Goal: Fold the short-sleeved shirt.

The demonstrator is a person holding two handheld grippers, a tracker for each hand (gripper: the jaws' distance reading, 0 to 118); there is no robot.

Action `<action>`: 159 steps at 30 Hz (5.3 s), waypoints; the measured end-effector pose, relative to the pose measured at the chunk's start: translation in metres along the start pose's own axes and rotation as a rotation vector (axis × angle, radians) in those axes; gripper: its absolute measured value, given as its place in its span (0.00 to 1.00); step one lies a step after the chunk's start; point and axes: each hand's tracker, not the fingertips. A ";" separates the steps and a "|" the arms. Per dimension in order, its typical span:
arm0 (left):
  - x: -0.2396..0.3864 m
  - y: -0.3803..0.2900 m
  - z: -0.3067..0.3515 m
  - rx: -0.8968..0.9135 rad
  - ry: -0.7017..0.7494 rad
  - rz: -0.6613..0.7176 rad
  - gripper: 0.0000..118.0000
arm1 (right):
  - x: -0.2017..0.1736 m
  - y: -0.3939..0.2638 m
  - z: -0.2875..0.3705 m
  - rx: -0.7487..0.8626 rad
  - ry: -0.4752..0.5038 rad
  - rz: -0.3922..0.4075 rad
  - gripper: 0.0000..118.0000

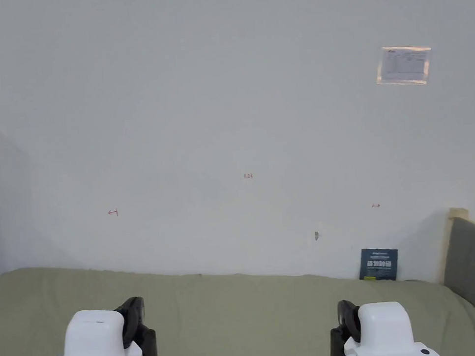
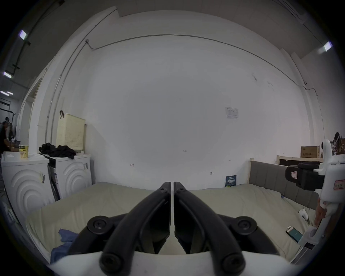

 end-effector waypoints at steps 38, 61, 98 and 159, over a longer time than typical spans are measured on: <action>-0.247 -0.282 -0.181 -1.033 0.295 0.052 1.00 | -0.160 -0.122 -0.115 -0.348 0.411 0.082 0.05; -0.092 -0.200 -0.233 -0.651 -0.065 0.101 0.15 | -0.030 -0.101 -0.060 -0.280 0.221 -0.042 0.08; 0.077 -0.195 -0.011 -0.590 -0.260 0.113 0.41 | 0.104 -0.150 0.033 -0.330 0.006 -0.146 0.08; -0.094 -0.228 -0.195 -0.888 -0.020 0.196 0.01 | 0.171 -0.225 -0.211 -0.756 0.005 -0.097 0.17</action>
